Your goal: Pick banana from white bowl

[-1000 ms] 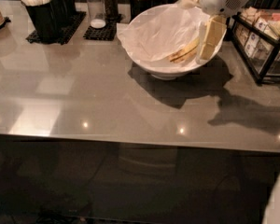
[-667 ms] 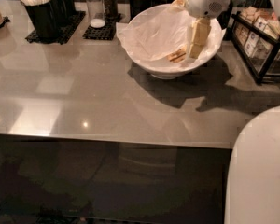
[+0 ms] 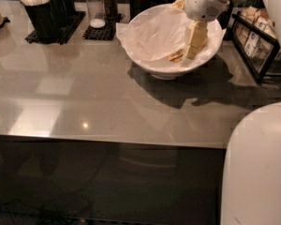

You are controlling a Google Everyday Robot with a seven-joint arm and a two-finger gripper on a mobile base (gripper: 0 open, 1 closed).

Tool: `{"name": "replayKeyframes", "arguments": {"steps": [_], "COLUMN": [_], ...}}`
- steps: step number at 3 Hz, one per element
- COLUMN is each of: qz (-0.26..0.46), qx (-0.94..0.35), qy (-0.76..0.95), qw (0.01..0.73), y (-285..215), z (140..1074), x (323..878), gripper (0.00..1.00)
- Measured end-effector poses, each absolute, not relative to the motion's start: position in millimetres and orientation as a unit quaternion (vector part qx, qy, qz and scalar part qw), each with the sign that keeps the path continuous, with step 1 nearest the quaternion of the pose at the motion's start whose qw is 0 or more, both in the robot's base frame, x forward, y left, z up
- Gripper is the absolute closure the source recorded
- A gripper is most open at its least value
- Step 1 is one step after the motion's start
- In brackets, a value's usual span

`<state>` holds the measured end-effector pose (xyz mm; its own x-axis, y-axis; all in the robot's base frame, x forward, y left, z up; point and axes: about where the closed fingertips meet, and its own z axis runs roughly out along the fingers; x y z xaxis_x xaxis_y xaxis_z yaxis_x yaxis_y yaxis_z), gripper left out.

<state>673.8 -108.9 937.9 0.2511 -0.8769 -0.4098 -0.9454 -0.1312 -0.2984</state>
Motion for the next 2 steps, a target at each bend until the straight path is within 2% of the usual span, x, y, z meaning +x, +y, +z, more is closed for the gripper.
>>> {"name": "replayKeyframes", "arguments": {"steps": [2], "qz": [0.076], "qx": [-0.753], "qy": [0.596], "qw": [0.269], "y": [-97.4], "z": [916.9], "x": [702.8], "gripper": [0.04]}}
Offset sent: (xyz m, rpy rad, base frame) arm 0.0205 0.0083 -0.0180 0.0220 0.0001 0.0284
